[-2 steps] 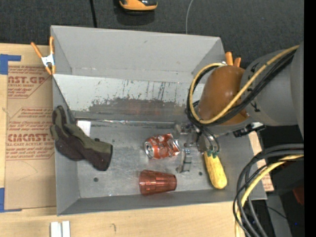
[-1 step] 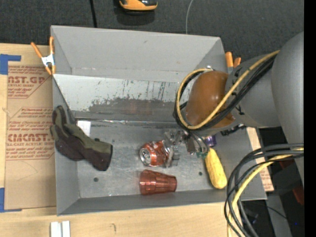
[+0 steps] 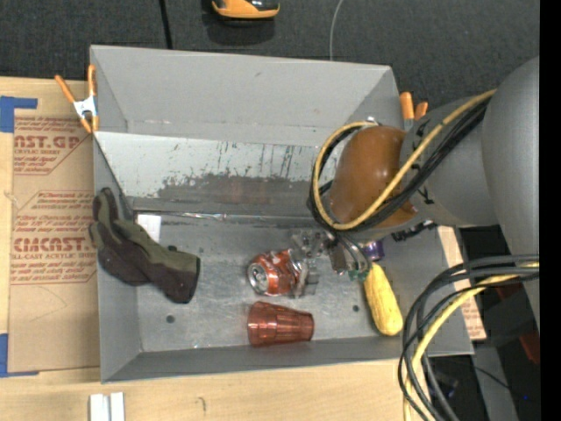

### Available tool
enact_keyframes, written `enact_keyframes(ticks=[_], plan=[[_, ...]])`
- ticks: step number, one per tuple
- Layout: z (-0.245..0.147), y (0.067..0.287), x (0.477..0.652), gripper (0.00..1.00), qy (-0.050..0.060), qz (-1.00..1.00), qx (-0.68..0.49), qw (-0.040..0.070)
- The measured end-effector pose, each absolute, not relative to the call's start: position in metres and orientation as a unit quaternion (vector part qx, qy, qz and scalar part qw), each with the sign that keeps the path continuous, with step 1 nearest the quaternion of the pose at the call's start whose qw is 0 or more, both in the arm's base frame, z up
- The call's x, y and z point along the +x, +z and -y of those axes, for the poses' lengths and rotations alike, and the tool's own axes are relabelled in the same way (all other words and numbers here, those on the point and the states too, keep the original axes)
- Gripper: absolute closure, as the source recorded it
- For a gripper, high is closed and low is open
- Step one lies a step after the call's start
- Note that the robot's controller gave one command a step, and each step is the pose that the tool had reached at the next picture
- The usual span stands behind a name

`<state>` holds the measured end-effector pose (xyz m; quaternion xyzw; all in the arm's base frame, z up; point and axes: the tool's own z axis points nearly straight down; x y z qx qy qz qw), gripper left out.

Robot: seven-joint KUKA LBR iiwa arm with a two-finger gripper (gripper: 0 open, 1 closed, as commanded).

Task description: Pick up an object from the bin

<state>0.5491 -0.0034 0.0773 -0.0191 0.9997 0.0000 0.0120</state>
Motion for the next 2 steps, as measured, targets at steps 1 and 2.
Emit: enact_keyframes(ticks=[1,2], plan=[[0.0267,0.2394,0.5413,1.00,0.000,-1.000,-0.003,0.005],[0.0264,0.2359,0.5398,0.00,0.000,-1.000,-0.003,0.002]])
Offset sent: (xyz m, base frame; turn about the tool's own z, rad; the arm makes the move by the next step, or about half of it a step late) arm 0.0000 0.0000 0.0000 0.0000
